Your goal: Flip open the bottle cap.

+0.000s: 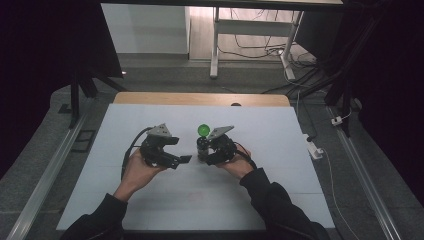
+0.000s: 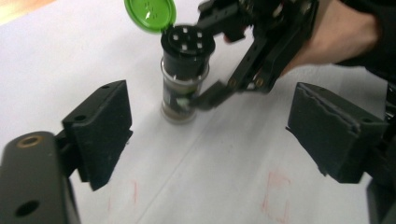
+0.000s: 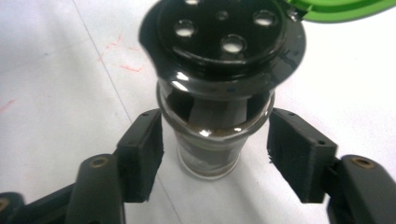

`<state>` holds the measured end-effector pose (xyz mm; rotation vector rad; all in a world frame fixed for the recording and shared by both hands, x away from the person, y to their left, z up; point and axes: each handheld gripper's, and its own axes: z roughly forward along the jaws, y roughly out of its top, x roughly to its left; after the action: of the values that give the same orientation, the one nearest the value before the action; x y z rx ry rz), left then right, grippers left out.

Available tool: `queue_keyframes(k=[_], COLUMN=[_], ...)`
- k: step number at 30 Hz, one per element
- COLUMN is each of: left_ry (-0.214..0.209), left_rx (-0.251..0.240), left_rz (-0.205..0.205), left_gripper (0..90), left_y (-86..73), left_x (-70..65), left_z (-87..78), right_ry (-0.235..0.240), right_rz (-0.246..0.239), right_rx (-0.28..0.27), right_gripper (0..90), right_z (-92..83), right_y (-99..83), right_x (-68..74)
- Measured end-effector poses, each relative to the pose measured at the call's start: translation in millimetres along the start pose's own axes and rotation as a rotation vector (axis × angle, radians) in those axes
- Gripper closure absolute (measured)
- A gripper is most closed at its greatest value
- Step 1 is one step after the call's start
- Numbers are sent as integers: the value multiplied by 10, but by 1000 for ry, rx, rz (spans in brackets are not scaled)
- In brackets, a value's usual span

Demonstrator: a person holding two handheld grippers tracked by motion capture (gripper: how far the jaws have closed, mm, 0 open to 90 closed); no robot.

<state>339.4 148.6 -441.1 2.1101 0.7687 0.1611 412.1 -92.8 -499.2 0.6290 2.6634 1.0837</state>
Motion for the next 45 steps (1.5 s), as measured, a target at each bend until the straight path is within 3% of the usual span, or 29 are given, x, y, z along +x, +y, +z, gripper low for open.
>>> queue_keyframes(k=[11,19,25,34,45], left_ry=[8,16,18,26,66], left_rx=[-22,-36,-52,-59,-69], left_rz=[-47,-65,-77,-115,-153], left_gripper=[28,0,0,0,0], left_y=[-249,-403,-538,-714,-964], left_x=[-29,-52,-80,-126,-177], left_z=[-213,-334,-447,-602,-827], right_ry=[18,50,43,40,-25], right_rz=[51,81,110,158,196], right_rx=[-21,-41,-73,-92,-94], right_gripper=[211,90,11,0,0], right_z=[-160,-400,-570,-821,-1193], right_y=[-40,-86,-176,-346,-615], right_x=[44,83,128,236,319])
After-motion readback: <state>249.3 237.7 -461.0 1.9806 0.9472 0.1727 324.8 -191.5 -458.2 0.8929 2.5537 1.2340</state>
